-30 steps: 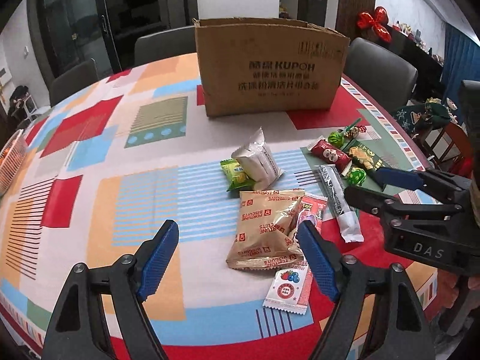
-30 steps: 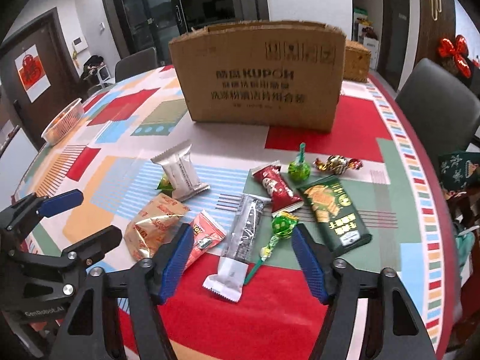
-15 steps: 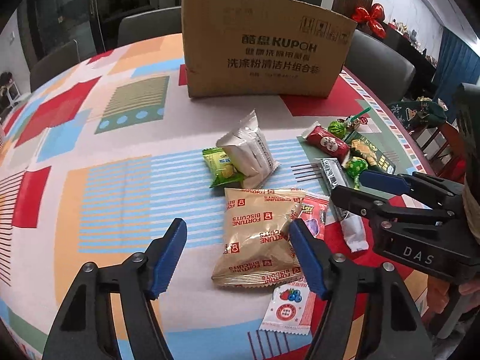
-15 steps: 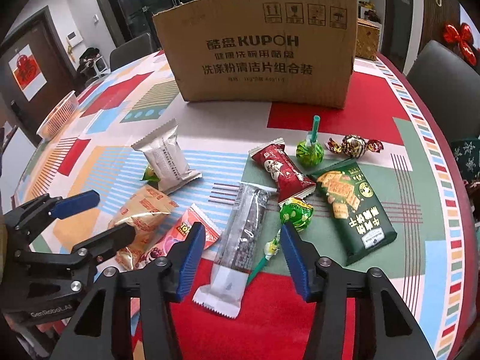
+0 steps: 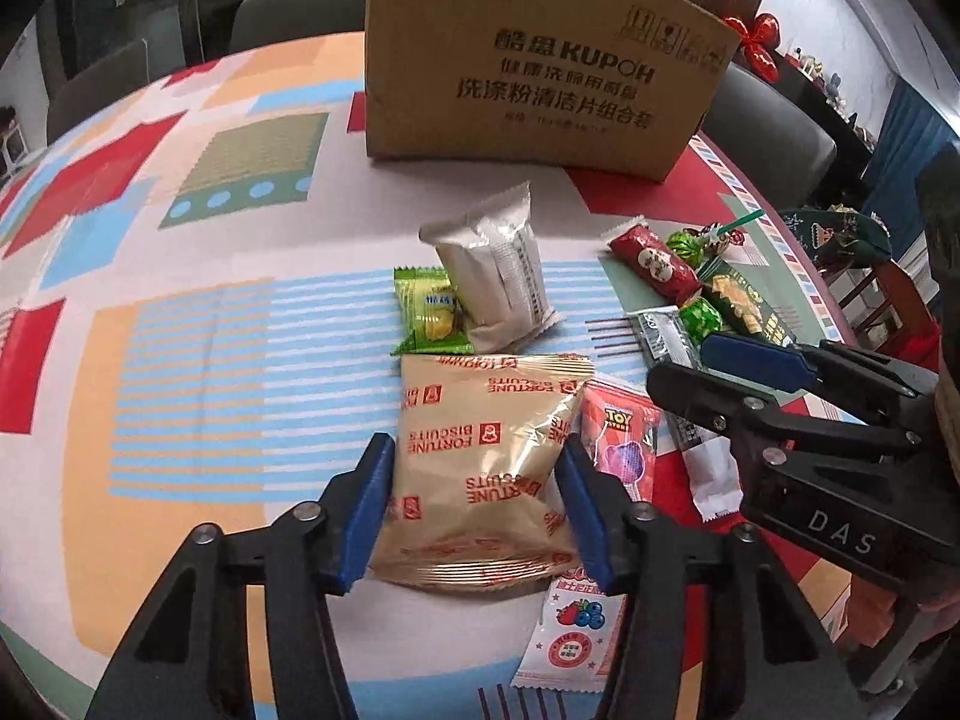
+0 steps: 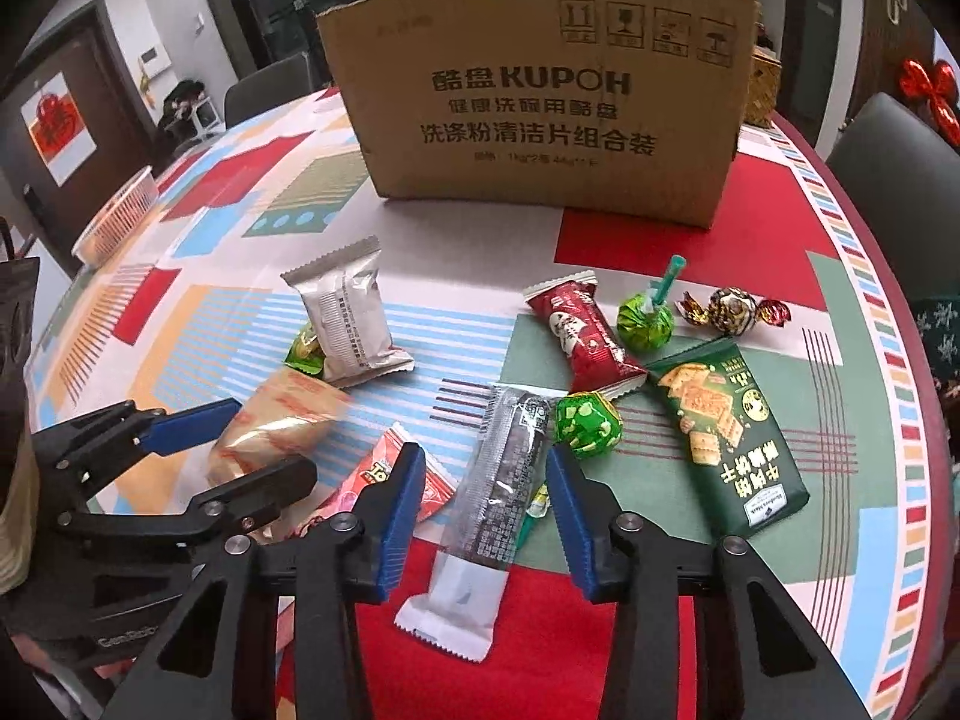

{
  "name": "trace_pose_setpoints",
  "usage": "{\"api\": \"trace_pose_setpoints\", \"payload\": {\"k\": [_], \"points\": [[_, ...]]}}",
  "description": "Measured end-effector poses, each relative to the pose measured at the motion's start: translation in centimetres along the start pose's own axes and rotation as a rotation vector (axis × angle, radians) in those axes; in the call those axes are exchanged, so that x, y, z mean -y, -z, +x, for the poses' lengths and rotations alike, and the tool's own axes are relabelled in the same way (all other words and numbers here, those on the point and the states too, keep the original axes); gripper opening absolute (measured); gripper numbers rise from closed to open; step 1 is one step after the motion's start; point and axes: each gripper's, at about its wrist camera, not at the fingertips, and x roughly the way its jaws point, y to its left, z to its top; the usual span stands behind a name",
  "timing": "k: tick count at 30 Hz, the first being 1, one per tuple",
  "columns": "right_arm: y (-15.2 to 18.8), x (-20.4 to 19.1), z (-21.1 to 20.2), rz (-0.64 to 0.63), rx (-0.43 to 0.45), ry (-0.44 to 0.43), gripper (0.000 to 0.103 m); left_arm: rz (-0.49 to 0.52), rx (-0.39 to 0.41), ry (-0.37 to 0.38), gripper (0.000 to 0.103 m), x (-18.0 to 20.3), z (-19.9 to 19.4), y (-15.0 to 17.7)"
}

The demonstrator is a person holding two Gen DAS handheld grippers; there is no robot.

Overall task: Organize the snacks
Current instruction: 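Grasp the gold Fortune biscuits pack with the left tool while the right tool grasps the silver bar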

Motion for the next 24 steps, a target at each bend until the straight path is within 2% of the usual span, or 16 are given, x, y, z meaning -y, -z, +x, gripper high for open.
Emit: {"api": "trace_pose_setpoints", "payload": {"k": [7, 9, 16, 24], "points": [[-1.0, -0.4, 0.8, -0.007, -0.033, 0.022, 0.038, -0.024, 0.010, 0.009, 0.049, -0.5, -0.1, 0.0], [-1.0, -0.2, 1.7, 0.005, -0.079, 0.038, 0.036, -0.029, 0.016, 0.009, 0.048, -0.5, -0.3, 0.0], [-0.7, -0.4, 1.8, -0.019, -0.064, 0.072, 0.023, -0.014, 0.040, -0.012, 0.042, 0.0, -1.1, -0.1], [0.2, 0.1, 0.5, 0.001, -0.041, 0.028, 0.021, 0.001, 0.077, -0.019, 0.040, 1.0, -2.5, -0.2]]}}
